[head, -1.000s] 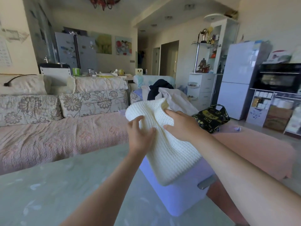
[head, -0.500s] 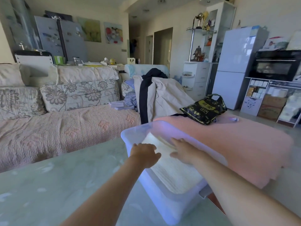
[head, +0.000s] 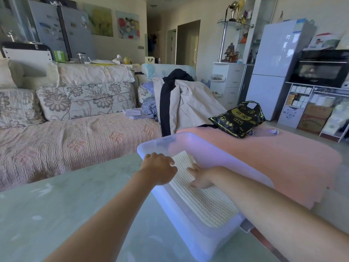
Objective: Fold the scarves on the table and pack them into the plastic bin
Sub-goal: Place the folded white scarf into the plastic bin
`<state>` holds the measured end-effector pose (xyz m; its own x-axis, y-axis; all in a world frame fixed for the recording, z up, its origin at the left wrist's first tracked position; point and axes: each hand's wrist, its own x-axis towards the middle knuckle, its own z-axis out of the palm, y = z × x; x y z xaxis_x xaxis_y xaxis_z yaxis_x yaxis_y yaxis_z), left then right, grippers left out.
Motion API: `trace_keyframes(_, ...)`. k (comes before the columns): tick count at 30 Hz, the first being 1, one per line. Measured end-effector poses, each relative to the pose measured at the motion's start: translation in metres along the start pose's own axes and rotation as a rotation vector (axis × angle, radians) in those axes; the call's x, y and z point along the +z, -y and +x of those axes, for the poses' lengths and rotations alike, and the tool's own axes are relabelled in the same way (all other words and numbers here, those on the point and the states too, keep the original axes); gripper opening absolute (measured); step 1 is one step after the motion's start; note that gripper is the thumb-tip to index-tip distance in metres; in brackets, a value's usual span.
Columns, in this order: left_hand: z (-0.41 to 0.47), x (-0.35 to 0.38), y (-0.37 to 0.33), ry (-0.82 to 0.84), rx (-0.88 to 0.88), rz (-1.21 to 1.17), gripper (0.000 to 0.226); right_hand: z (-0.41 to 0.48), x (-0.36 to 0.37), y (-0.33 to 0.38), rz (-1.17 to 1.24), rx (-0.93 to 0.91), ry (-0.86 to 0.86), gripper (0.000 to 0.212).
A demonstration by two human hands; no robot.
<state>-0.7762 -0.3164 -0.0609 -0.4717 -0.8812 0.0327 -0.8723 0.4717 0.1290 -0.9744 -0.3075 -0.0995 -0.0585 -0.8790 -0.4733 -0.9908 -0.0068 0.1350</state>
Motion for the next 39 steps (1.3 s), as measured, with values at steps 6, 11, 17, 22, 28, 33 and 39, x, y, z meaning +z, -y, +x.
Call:
trace_keyframes(6,0.013,-0.004,0.014,-0.203,0.016,-0.12,0.039,0.019,-0.029,0.008,0.083,0.004,-0.258,0.066)
trace_keyframes(11,0.024,0.0,0.035,-0.202,-0.13,-0.176,0.054,0.042,-0.025,0.021,0.339,0.112,-0.23,0.082)
trace_keyframes(17,0.031,0.011,0.037,-0.205,-0.137,-0.203,0.056,0.065,-0.008,0.014,0.673,0.001,-0.076,0.075)
trace_keyframes(22,0.032,0.012,0.037,-0.198,-0.135,-0.185,0.057,0.063,-0.009,0.01,0.583,-0.106,-0.131,0.064)
trace_keyframes(28,0.03,0.012,0.037,-0.189,-0.138,-0.168,0.054,0.062,-0.006,0.029,-0.174,-0.13,-0.701,0.046)
trace_keyframes(33,0.029,0.011,0.037,-0.178,-0.147,-0.164,0.053,0.058,-0.007,0.038,-0.504,-0.208,-0.821,0.048)
trace_keyframes(39,0.029,0.01,0.036,-0.167,-0.149,-0.161,0.051,0.069,0.001,0.02,0.119,-0.129,-0.412,0.039)
